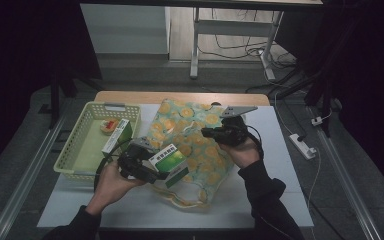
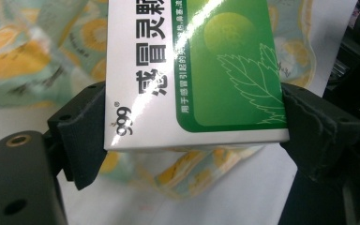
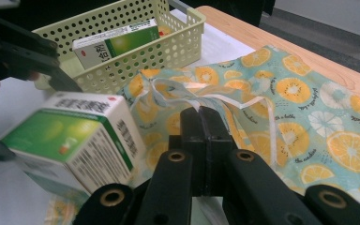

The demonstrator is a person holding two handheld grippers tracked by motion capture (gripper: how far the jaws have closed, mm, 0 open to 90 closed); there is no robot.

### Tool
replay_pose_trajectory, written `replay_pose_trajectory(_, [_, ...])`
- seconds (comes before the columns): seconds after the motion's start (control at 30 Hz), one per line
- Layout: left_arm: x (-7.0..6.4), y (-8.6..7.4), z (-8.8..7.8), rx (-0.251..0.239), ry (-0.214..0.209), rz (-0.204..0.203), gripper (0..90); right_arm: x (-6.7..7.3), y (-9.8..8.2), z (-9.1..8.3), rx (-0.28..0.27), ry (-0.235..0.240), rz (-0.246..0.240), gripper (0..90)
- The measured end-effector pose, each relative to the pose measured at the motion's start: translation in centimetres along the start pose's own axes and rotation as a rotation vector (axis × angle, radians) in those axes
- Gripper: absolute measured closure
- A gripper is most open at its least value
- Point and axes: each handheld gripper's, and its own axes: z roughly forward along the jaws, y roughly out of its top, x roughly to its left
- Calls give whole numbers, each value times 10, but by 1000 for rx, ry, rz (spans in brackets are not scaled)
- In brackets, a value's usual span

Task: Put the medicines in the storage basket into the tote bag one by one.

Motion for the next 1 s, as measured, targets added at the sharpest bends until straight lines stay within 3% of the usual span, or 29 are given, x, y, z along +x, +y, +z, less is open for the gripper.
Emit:
replay_pose_trajectory(0.1, [-1, 6, 11, 14, 32, 19, 172, 1, 0, 1, -2, 2, -1, 900])
replay_pose_trajectory(0.47, [6, 24, 40, 11, 31, 11, 172, 1, 0, 2, 1, 4, -4, 900])
replay_pose_trajectory(0.77, [18, 36, 53, 3, 61, -8, 171, 1, 0, 1, -3, 6, -4, 900])
replay_pose_trajectory(1.0, [23, 41, 65, 19, 108, -1, 170, 0, -1, 1, -2, 6, -2, 900])
